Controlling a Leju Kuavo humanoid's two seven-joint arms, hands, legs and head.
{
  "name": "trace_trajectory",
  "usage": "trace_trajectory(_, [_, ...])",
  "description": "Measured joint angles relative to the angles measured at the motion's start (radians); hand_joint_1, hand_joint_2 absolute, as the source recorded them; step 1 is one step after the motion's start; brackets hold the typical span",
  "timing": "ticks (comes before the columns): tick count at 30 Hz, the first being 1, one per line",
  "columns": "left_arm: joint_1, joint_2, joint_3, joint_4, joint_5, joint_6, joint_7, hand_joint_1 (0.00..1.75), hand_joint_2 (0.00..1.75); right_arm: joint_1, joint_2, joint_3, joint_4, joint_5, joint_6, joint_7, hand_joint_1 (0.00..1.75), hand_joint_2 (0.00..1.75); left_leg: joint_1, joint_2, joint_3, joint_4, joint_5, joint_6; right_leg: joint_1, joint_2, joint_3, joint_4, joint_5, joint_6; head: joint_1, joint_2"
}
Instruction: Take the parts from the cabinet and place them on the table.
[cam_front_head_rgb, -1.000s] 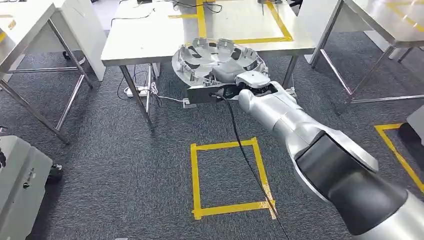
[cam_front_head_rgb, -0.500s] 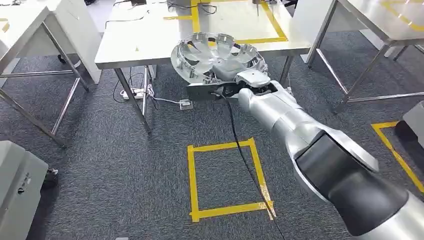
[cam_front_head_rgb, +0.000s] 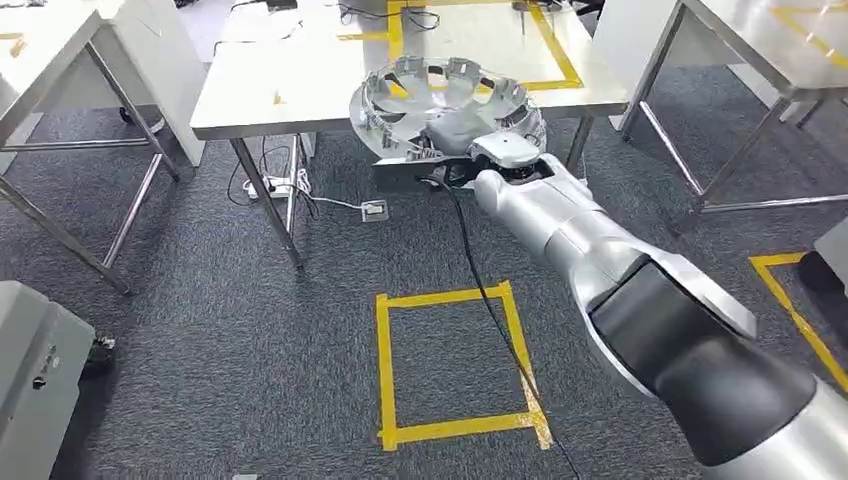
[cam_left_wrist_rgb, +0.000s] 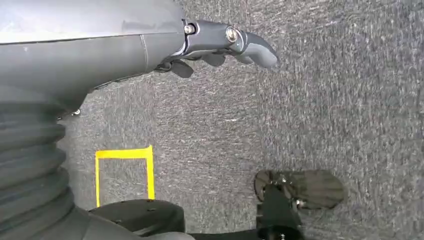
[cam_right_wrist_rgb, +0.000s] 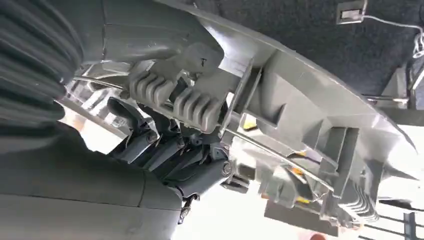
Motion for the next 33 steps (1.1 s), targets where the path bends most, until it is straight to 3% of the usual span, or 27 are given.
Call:
trace_trajectory(3, [0.003, 0.000, 0.005, 0.000, 0.002, 0.003, 0.000, 0.00, 1.75, -0.002, 0.000, 0.000, 0.001, 0.000, -0.001, 0.002, 1.64, 1.75, 0.008, -0.009, 0.015, -0.013, -0.003, 0.019, -0.005, 0.001, 0.003, 0.013, -0.018, 0.017, 0.000, 0.000])
trace_trajectory(4, [0.001, 0.001, 0.006, 0.000, 0.002, 0.003, 0.000, 0.00, 1.75, -0.005, 0.000, -0.001, 0.002, -0.001, -0.001, 0.002, 1.64, 1.75, 0.009, -0.011, 0.017, -0.014, -0.005, 0.024, -0.005, 0.007, -0.022, 0.059, -0.042, 0.019, 0.002, 0.000])
trace_trajectory(6, [0.000, -0.001, 0.007, 0.000, 0.003, 0.003, 0.000, 0.00, 1.75, -0.001, 0.001, -0.001, 0.002, -0.001, -0.001, 0.006, 1.64, 1.75, 0.008, -0.014, 0.020, -0.013, -0.011, 0.033, -0.005, 0.012, -0.114, 0.222, -0.105, 0.024, 0.002, 0.000])
trace_trajectory(7, [0.000, -0.002, 0.007, 0.000, 0.002, 0.003, 0.000, 0.00, 1.75, 0.002, 0.001, -0.001, 0.002, 0.000, -0.002, 0.008, 1.64, 1.75, 0.008, -0.016, 0.022, -0.013, -0.014, 0.034, -0.004, 0.013, -0.154, 0.287, -0.122, 0.026, 0.003, 0.000])
trace_trajectory(8, [0.002, -0.002, 0.008, 0.000, 0.002, 0.003, 0.000, 0.00, 1.75, 0.004, 0.001, -0.001, 0.003, 0.000, -0.002, 0.010, 1.64, 1.75, 0.008, -0.020, 0.026, -0.013, -0.017, 0.035, -0.005, 0.014, -0.180, 0.316, -0.113, 0.026, 0.003, 0.000])
trace_trajectory(10, [0.004, -0.002, 0.010, 0.000, 0.002, 0.003, 0.000, 0.00, 1.75, 0.005, 0.000, -0.001, 0.003, 0.000, -0.002, 0.013, 1.64, 1.75, 0.008, -0.029, 0.038, -0.012, -0.025, 0.032, -0.006, 0.014, -0.161, 0.243, -0.038, 0.024, 0.003, 0.000])
trace_trajectory(11, [0.003, -0.002, 0.013, 0.000, 0.002, 0.003, -0.001, 0.00, 1.75, 0.005, 0.000, -0.001, 0.003, 0.000, -0.002, 0.013, 1.64, 1.75, 0.008, -0.033, 0.047, -0.009, -0.032, 0.028, -0.007, 0.014, -0.114, 0.126, 0.036, 0.020, 0.003, 0.000])
trace_trajectory(12, [0.003, -0.002, 0.014, 0.000, 0.002, 0.003, -0.001, 0.00, 1.75, 0.005, 0.000, -0.001, 0.003, 0.000, -0.002, 0.012, 1.64, 1.75, 0.008, -0.035, 0.051, -0.007, -0.037, 0.025, -0.007, 0.015, -0.084, 0.051, 0.076, 0.017, 0.003, 0.000])
trace_trajectory(14, [0.001, -0.003, 0.015, 0.000, 0.002, 0.003, -0.002, 0.00, 1.75, 0.002, 0.000, -0.002, 0.003, 0.000, -0.005, 0.009, 1.64, 1.75, 0.002, -0.039, 0.044, -0.001, -0.042, 0.012, -0.001, 0.021, -0.055, -0.010, 0.058, 0.009, 0.002, 0.000])
trace_trajectory(16, [0.003, -0.004, 0.015, 0.000, 0.002, 0.002, -0.002, 0.00, 1.75, 0.002, 0.001, -0.002, 0.003, 0.001, -0.007, 0.009, 1.64, 1.75, 0.006, -0.040, 0.046, -0.009, -0.041, 0.002, 0.004, 0.021, -0.057, -0.005, 0.055, 0.001, 0.002, 0.000])
trace_trajectory(18, [0.004, -0.002, 0.015, -0.001, 0.002, 0.003, -0.002, 0.00, 1.75, -0.002, 0.002, -0.002, 0.002, 0.001, -0.008, 0.012, 1.64, 1.75, 0.007, -0.034, 0.043, -0.001, -0.053, -0.012, -0.006, 0.017, -0.042, -0.018, 0.057, -0.012, 0.003, 0.000])
trace_trajectory(19, [0.003, -0.002, 0.015, -0.001, 0.002, 0.003, -0.002, 0.00, 1.75, -0.003, 0.002, -0.002, 0.003, 0.000, -0.007, 0.012, 1.64, 1.75, 0.004, -0.025, 0.032, 0.031, -0.070, -0.015, -0.007, 0.017, -0.036, -0.020, 0.053, -0.018, 0.000, 0.000])
trace_trajectory(21, [0.002, -0.001, 0.015, 0.000, 0.002, 0.003, -0.001, 0.00, 1.75, -0.002, 0.002, -0.003, 0.003, 0.001, -0.008, 0.012, 1.64, 1.75, 0.008, -0.018, -0.047, 0.186, -0.134, -0.024, -0.007, 0.016, -0.030, -0.019, 0.048, -0.026, 0.000, 0.000])
trace_trajectory(23, [0.004, -0.002, 0.015, 0.000, 0.002, 0.003, -0.001, 0.00, 1.75, -0.002, 0.002, -0.003, 0.003, 0.002, -0.010, 0.011, 1.64, 1.75, 0.010, -0.015, -0.123, 0.312, -0.164, -0.028, -0.007, 0.016, -0.025, -0.017, 0.040, -0.027, -0.001, 0.000])
trace_trajectory(24, [0.004, -0.002, 0.015, 0.000, 0.002, 0.002, 0.000, 0.00, 1.75, -0.002, 0.002, -0.003, 0.003, 0.002, -0.011, 0.011, 1.64, 1.75, 0.011, -0.014, -0.130, 0.308, -0.142, -0.029, -0.008, 0.017, -0.019, -0.016, 0.035, -0.025, -0.001, 0.000])
trace_trajectory(25, [0.004, -0.001, 0.015, 0.000, 0.001, 0.002, -0.001, 0.00, 1.75, -0.002, 0.002, -0.003, 0.003, 0.002, -0.011, 0.011, 1.64, 1.75, 0.012, -0.013, -0.117, 0.271, -0.106, -0.029, -0.008, 0.017, -0.013, -0.014, 0.030, -0.022, -0.001, 0.000])
trace_trajectory(26, [0.004, -0.001, 0.015, 0.000, -0.001, 0.002, -0.003, 0.00, 1.75, -0.002, 0.002, -0.003, 0.003, 0.001, -0.010, 0.012, 1.64, 1.75, 0.014, -0.011, -0.073, 0.169, -0.039, -0.028, -0.010, 0.017, -0.003, -0.010, 0.020, -0.017, 0.000, 0.000])
trace_trajectory(27, [0.003, 0.000, 0.015, 0.000, -0.003, 0.001, -0.003, 0.00, 1.75, -0.002, 0.002, -0.003, 0.003, 0.000, -0.010, 0.012, 1.64, 1.75, 0.014, -0.009, -0.036, 0.085, 0.006, -0.027, -0.012, 0.017, 0.005, -0.006, 0.011, -0.013, -0.001, 0.000])
trace_trajectory(28, [0.004, -0.001, 0.015, 0.000, -0.003, -0.001, -0.005, 0.00, 1.75, -0.001, 0.002, -0.003, 0.003, 0.001, -0.010, 0.012, 1.64, 1.75, 0.013, -0.002, -0.009, 0.029, 0.007, -0.028, -0.011, 0.017, 0.008, -0.003, 0.002, -0.005, -0.001, 0.000])
trace_trajectory(29, [0.003, -0.005, 0.015, 0.001, -0.004, -0.002, -0.006, 0.00, 1.75, -0.004, 0.002, -0.003, 0.003, 0.001, -0.011, 0.012, 1.64, 1.75, 0.007, -0.004, 0.005, 0.010, -0.003, -0.025, -0.004, 0.018, 0.001, 0.002, 0.000, 0.001, -0.006, 0.000])
trace_trajectory(30, [0.001, -0.005, 0.015, 0.001, -0.006, -0.004, -0.006, 0.00, 1.75, -0.005, 0.002, -0.004, 0.003, 0.003, -0.013, 0.012, 1.64, 1.75, 0.010, -0.006, 0.001, 0.013, -0.009, -0.009, -0.003, 0.019, -0.003, -0.001, 0.003, 0.005, -0.003, 0.000])
trace_trajectory(33, [0.004, -0.004, 0.015, 0.001, -0.008, -0.004, -0.006, 0.00, 1.75, -0.006, 0.002, -0.004, 0.002, 0.003, -0.013, 0.012, 1.64, 1.75, 0.010, -0.012, 0.008, 0.008, -0.017, 0.012, -0.004, 0.016, 0.010, -0.008, -0.008, 0.021, -0.001, 0.000])
